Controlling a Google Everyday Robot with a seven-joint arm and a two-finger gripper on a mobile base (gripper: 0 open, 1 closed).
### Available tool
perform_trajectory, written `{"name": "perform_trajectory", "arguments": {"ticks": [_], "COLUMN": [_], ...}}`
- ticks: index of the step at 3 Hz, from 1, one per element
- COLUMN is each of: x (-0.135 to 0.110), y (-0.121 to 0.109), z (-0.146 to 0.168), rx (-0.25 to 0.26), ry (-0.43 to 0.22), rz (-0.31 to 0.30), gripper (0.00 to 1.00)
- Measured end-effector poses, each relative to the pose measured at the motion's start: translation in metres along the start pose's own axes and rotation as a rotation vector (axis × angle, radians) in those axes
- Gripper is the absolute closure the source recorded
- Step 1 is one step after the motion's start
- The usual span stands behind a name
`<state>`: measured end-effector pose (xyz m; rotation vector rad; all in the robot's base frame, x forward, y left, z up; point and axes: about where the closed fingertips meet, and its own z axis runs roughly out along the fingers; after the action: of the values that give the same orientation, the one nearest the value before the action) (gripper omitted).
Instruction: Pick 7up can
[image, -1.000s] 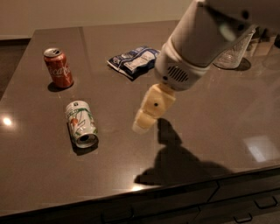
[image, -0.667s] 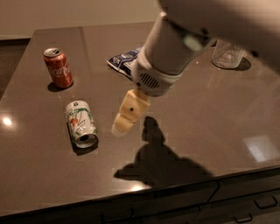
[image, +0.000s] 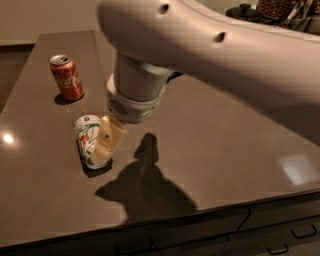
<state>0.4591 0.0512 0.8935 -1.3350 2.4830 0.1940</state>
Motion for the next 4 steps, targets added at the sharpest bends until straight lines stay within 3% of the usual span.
{"name": "perform_trajectory", "arguments": {"ticks": [2, 4], "x": [-0.04, -0.065], "y": [0.046, 0.05], "z": [0.016, 0.042], "rx": [-0.022, -0.02], "ry": [0.064, 0.084], "rz": [0.033, 0.058], "gripper": [0.0, 0.0]}}
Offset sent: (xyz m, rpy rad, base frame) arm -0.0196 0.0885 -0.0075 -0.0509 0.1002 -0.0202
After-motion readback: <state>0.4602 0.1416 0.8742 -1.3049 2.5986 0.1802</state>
